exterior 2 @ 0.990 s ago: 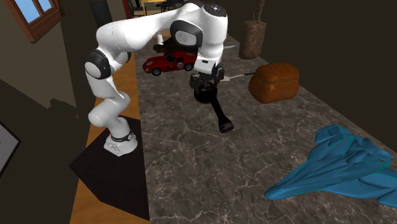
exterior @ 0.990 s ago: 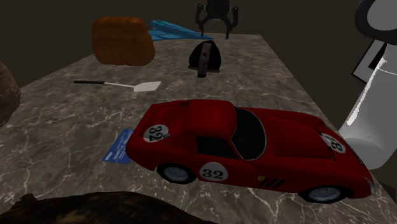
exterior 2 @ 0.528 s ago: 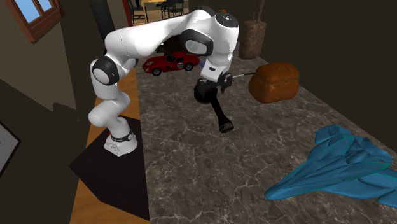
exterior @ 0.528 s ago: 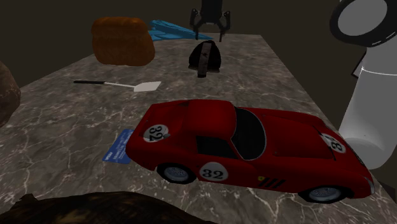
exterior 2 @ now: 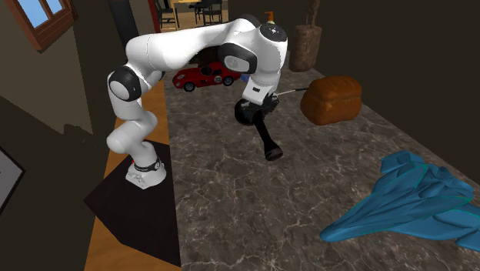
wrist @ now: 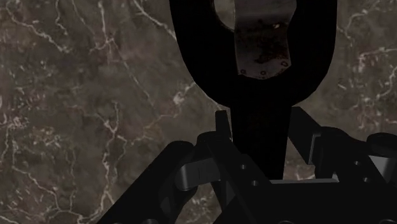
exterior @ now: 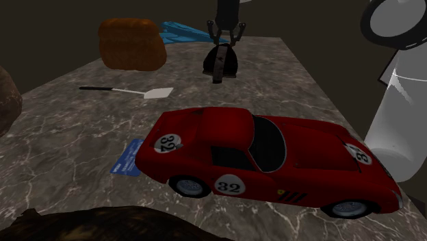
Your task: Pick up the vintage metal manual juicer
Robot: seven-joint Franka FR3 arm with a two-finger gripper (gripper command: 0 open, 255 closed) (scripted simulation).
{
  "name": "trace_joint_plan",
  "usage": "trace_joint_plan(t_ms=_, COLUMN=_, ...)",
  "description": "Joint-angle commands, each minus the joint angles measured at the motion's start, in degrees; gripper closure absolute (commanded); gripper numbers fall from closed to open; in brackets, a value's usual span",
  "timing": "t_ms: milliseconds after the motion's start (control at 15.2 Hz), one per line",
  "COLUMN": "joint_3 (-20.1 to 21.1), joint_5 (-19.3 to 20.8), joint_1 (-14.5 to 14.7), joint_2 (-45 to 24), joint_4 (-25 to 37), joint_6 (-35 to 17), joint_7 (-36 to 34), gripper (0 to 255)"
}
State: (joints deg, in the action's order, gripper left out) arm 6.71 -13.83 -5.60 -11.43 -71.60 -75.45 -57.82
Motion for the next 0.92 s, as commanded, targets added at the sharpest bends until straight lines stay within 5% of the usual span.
trace_joint_plan(t_ms=0, joint_3=0.01, joint_5=0.00, joint_1=0.01, joint_2=-0.03, joint_4=-0.04, joint_6=-0.02, joint_7=0.00, gripper=255)
trace_joint_plan(t_ms=330, joint_3=0.01, joint_5=-0.02, joint_1=0.01, joint_2=0.11, joint_4=-0.25, joint_6=-0.10, joint_7=0.01, gripper=255)
trace_joint_plan(t_ms=858, joint_3=0.25, joint_5=-0.12, joint_1=0.17, joint_2=-4.59, joint_4=13.00, joint_6=8.19, joint_7=-2.31, gripper=255)
